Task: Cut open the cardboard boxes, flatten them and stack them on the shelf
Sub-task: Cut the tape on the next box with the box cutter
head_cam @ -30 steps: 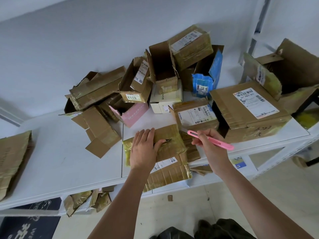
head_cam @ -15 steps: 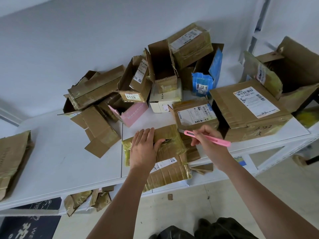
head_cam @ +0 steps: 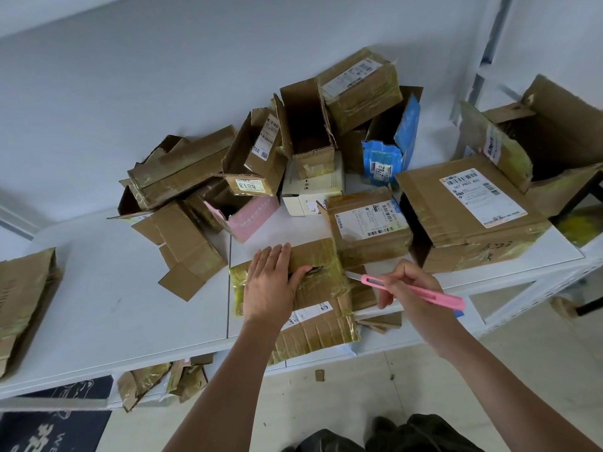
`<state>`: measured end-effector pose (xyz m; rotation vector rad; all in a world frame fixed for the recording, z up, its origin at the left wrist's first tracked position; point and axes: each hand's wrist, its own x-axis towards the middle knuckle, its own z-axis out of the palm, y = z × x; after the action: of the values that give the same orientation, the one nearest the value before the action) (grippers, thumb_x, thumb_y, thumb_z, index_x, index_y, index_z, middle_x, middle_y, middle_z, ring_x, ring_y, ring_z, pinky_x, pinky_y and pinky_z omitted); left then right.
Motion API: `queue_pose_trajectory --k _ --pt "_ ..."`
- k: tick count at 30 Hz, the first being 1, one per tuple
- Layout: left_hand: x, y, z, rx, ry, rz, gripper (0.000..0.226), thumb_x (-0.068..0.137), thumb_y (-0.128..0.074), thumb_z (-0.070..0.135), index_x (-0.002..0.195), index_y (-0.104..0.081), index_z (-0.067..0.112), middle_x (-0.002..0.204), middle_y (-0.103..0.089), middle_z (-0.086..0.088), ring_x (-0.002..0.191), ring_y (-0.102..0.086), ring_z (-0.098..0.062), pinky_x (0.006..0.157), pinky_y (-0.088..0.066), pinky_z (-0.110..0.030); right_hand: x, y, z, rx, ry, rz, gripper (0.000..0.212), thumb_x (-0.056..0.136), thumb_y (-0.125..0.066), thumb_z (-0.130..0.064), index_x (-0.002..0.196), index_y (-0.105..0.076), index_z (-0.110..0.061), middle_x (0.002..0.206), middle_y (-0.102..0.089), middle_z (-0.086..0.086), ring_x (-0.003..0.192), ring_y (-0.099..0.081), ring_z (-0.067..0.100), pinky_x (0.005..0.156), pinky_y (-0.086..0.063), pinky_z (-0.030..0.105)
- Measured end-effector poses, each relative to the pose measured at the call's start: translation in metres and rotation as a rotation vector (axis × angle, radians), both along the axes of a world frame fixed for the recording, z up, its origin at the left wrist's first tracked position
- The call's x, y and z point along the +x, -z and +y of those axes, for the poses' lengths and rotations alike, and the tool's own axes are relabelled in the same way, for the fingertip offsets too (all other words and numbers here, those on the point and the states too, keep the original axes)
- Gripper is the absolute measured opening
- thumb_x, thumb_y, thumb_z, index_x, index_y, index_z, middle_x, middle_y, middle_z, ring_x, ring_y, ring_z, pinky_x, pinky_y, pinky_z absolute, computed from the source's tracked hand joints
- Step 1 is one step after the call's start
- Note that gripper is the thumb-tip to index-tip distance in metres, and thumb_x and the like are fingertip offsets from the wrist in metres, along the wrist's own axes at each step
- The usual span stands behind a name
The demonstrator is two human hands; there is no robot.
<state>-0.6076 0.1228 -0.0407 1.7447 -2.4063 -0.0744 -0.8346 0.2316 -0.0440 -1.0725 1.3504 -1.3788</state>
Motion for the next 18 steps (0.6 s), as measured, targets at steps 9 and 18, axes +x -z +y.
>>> queue_pose_trajectory --k 9,18 --pt "-0.002 -0.002 0.001 -0.019 -0.006 0.027 0.078 0.092 -0.02 0.066 0.144 -0.047 0.014 0.145 -0.052 -0.005 0.14 -0.041 -0.025 0.121 -0.021 -0.037 0.005 0.001 -0.04 -0.056 0.1 -0.031 0.02 0.097 -0.055 -0.007 0.078 -0.056 -0.012 0.066 -0.068 0.004 0.066 -0.066 0.011 0.07 -0.053 0.019" --pt "0.0 0.003 0.001 -0.026 -0.003 0.018 0.078 0.093 -0.02 0.066 0.144 -0.047 0.014 0.144 -0.053 -0.007 0.14 -0.041 -0.027 0.121 -0.024 -0.04 0.003 0.006 -0.015 -0.059 0.022 -0.002 0.02 0.089 -0.057 -0.022 0.07 -0.055 -0.017 0.063 -0.066 0.006 0.065 -0.064 0.014 0.072 -0.052 0.018"
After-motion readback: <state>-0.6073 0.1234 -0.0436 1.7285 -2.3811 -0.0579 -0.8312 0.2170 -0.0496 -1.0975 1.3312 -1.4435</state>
